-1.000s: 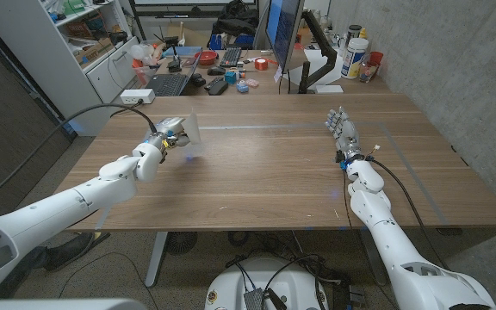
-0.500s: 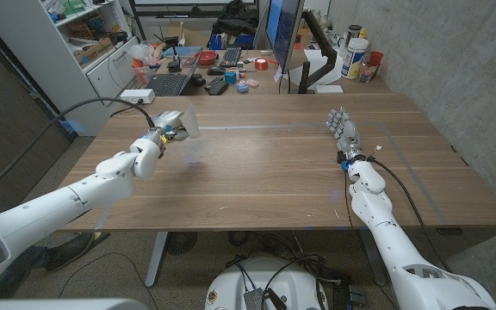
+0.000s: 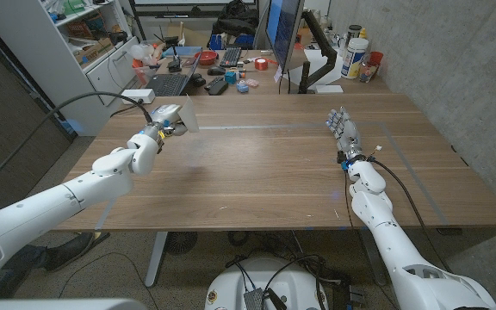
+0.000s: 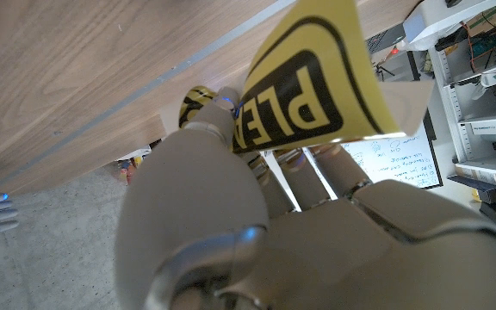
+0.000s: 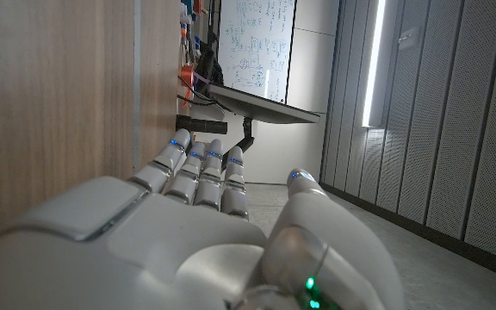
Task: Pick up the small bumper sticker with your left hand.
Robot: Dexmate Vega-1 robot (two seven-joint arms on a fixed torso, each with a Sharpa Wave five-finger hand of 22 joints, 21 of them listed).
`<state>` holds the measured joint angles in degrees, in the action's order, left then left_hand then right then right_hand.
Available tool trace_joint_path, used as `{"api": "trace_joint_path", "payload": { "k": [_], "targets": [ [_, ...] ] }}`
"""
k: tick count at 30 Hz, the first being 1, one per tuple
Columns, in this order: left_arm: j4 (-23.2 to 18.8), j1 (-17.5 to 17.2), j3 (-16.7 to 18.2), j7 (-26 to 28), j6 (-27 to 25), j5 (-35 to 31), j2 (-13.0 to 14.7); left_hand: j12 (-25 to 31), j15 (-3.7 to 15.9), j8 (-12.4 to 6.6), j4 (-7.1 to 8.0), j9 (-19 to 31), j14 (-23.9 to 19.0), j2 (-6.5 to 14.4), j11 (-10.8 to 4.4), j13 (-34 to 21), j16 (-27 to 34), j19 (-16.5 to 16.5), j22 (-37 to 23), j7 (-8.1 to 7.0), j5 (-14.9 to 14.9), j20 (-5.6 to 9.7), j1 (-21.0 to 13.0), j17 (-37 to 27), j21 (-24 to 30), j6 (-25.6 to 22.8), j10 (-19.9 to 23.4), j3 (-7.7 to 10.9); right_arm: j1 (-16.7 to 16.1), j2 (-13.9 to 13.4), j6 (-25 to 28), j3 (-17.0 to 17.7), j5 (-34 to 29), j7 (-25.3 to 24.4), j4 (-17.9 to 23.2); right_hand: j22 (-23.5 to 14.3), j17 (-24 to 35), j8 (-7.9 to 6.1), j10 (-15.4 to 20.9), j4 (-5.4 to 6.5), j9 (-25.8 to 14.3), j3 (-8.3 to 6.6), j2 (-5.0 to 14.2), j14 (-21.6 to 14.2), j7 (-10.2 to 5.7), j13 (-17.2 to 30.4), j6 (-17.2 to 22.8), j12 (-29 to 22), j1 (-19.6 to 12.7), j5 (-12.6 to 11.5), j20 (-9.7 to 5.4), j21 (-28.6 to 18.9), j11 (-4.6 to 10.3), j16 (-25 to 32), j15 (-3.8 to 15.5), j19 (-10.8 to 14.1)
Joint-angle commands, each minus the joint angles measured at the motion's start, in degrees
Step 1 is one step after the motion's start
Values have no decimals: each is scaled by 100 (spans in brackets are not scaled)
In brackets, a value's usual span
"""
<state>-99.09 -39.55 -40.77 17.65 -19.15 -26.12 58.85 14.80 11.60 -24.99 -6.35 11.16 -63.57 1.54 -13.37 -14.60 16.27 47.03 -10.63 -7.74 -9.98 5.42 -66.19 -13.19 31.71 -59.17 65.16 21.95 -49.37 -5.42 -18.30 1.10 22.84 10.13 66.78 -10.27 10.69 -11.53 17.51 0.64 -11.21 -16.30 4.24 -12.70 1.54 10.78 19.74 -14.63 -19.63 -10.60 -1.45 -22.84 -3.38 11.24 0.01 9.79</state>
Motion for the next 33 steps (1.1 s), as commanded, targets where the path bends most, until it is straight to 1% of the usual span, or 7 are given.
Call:
{"api": "trace_joint_path", "payload": {
  "k": [1,17,33],
  "targets": [
    [-168,-21,191,94,-49,-19,74,20,60,-27,23,22,-50,3,115,-388,-9,-6,-3,45,3,47,35,-26,36,-56,163,19,41,26,-21,-25,-4,0,-47,-8,-2,-3,39,-49,-8,-7,-14,-57,-11,20,21,14,32,-35,7,16,-12,-6,0,36],
    [-355,-72,462,229,-54,27,203,0,62,-36,23,20,-48,-12,113,-421,-26,-13,-1,52,-1,38,42,-33,40,-65,182,29,41,50,-14,-57,-32,-45,-32,-9,-2,-2,46,-56,-8,-8,-7,-66,-10,20,21,21,35,-35,1,37,-14,-6,6,49],
    [-374,-85,489,207,-55,-4,207,-21,59,-42,38,18,-56,-15,114,-454,-36,-10,-1,51,-1,38,67,-44,49,-65,202,36,75,69,-24,-71,-39,-33,-67,-10,-2,-2,50,-62,-8,-7,0,-64,-3,21,21,30,39,-33,2,58,-13,-9,8,60]
  ]
}}
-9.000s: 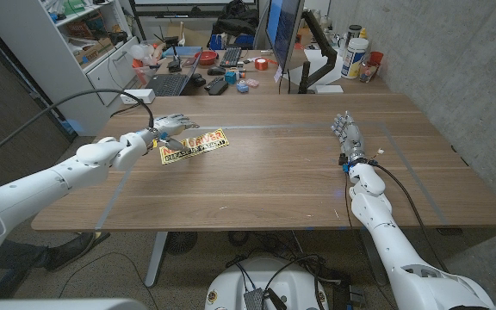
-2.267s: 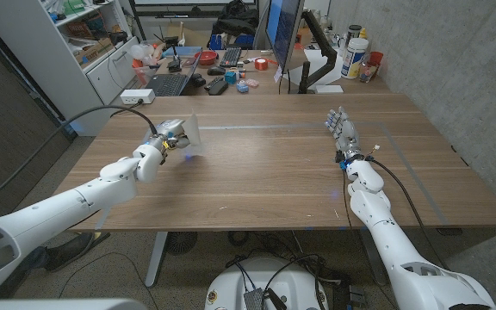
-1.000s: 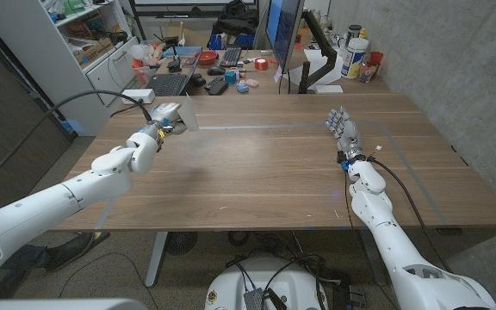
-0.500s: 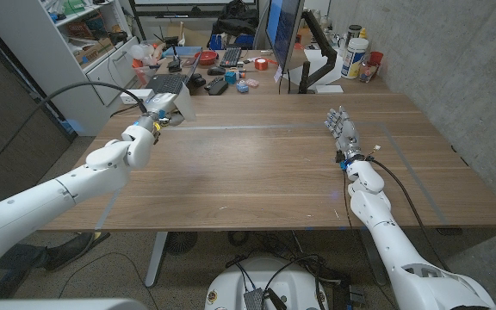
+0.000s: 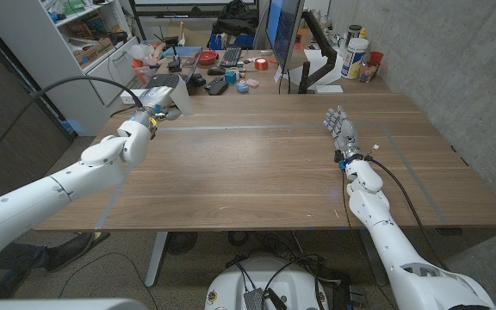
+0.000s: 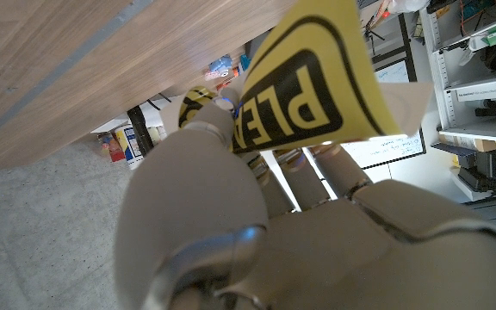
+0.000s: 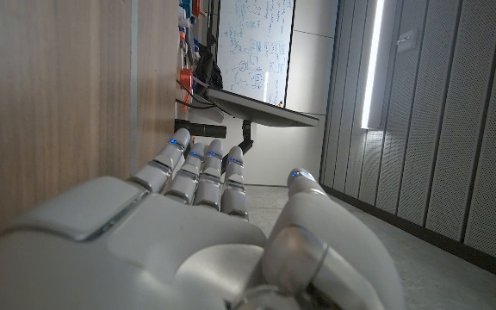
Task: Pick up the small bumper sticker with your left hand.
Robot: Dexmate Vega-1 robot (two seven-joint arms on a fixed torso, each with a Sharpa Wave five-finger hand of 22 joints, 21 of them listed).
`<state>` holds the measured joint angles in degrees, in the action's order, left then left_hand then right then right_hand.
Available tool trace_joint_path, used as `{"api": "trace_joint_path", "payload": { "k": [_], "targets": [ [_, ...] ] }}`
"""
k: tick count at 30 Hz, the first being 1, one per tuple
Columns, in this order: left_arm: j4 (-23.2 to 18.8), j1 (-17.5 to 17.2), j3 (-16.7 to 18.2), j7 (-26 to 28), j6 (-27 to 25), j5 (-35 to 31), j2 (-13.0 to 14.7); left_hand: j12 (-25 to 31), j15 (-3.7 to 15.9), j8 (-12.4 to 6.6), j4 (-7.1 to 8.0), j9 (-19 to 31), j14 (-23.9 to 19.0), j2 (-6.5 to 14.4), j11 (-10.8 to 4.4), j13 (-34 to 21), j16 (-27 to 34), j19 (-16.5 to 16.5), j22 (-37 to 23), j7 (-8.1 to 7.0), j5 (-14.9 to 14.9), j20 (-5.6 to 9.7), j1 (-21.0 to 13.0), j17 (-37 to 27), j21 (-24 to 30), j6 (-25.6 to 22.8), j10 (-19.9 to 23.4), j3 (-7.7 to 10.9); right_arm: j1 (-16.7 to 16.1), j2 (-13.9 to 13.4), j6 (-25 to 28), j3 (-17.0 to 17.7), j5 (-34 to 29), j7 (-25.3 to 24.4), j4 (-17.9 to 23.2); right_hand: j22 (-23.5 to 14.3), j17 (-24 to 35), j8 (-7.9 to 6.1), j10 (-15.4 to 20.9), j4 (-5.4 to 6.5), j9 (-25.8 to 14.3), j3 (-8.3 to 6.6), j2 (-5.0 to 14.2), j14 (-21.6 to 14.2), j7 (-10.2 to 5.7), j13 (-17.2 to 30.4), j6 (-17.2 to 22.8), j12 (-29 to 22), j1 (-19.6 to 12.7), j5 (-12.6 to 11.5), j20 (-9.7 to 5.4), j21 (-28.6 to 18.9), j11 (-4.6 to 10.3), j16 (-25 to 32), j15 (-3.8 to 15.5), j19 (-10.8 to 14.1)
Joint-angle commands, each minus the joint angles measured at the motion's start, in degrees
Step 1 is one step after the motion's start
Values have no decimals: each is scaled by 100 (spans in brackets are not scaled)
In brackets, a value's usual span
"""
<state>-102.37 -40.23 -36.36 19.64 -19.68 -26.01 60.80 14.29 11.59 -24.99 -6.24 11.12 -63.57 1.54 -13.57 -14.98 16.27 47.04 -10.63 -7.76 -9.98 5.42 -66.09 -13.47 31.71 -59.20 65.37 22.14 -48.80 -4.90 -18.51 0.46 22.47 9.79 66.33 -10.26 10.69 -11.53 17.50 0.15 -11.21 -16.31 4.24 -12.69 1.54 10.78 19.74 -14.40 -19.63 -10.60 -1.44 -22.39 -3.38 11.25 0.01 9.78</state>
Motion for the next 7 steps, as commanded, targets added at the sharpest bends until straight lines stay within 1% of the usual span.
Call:
{"api": "trace_joint_path", "payload": {
  "k": [1,7],
  "targets": [
    [-68,-30,51,17,-22,-23,11,28,59,-42,28,23,-58,-15,134,-418,-37,-16,-1,48,-1,37,58,-17,47,-60,180,18,17,18,-9,-3,7,13,-31,-11,-2,0,50,-13,-8,-7,1,-64,-6,21,18,7,40,-33,1,16,-12,-10,7,62],
    [-135,-77,62,23,-117,-48,16,20,59,-48,33,22,-62,-16,135,-429,-39,-10,0,45,-1,41,67,-21,52,-73,183,20,4,12,-40,20,36,57,-54,-11,-2,-1,52,-16,-7,-7,3,-62,-13,21,21,10,41,-32,1,23,-15,-11,1,67]
  ]
}}
